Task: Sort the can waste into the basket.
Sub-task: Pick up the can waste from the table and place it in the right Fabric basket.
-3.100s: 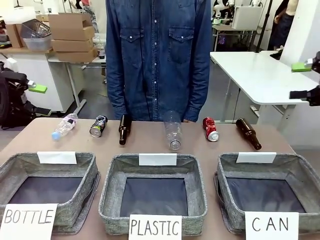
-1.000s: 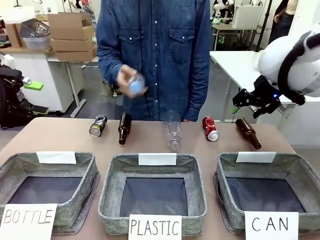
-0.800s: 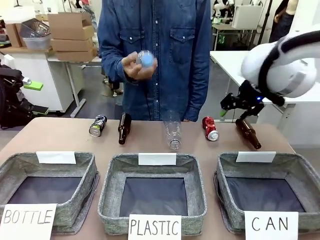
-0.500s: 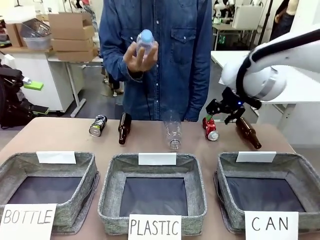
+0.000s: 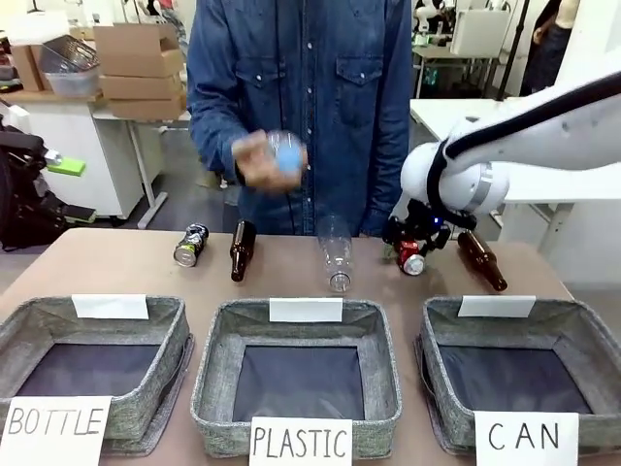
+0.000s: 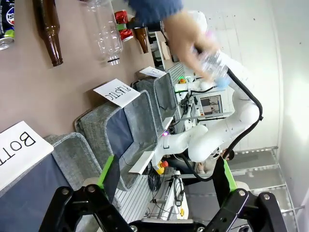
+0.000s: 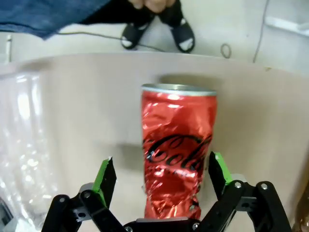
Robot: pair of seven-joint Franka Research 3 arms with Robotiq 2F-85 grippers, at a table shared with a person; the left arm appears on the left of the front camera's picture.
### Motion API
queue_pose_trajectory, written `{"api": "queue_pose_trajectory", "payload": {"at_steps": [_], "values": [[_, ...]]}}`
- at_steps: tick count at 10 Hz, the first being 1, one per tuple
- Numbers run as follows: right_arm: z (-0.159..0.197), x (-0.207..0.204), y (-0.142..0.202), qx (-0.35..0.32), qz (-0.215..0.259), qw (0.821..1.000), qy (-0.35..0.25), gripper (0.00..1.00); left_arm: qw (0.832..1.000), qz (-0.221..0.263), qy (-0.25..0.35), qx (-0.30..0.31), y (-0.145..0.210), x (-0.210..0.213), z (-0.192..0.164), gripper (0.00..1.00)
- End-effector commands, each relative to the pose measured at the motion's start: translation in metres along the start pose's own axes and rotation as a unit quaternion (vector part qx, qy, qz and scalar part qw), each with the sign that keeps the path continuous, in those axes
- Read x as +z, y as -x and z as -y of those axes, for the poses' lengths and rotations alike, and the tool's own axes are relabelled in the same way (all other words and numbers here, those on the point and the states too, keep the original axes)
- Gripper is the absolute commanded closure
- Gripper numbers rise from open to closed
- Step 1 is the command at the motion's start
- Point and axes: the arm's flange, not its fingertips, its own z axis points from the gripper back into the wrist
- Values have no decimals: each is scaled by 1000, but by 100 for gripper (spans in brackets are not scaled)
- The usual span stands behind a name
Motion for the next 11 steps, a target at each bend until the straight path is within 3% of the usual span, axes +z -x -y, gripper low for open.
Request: {"api": "queue_pose_trajectory", "payload": {"at_steps": [1, 3, 4, 5, 7, 10, 11], "values": [[-9, 6, -9, -15, -9, 1000, 17, 0, 1000, 9, 14, -12, 1, -2, 2, 0], [-9, 8, -9, -18, -10, 1000, 15, 0, 1000, 9, 14, -12, 1, -2, 2, 0], [-9, 7, -9, -18, -13, 999, 24, 23, 1000, 9, 14, -12, 1, -2, 2, 0], [-10, 9, -10, -19, -18, 999, 27, 59, 1000, 9, 14, -12, 1, -2, 2, 0], [-10, 9, -10, -18, -19, 999, 29, 100, 1000, 9, 14, -12, 1, -2, 2, 0], [-8, 8, -11, -16, -23, 999, 31, 97, 1000, 9, 14, -12, 1, -2, 2, 0], [-7, 6, -11, -26, -29, 999, 28, 100, 1000, 9, 14, -12, 1, -2, 2, 0]]}}
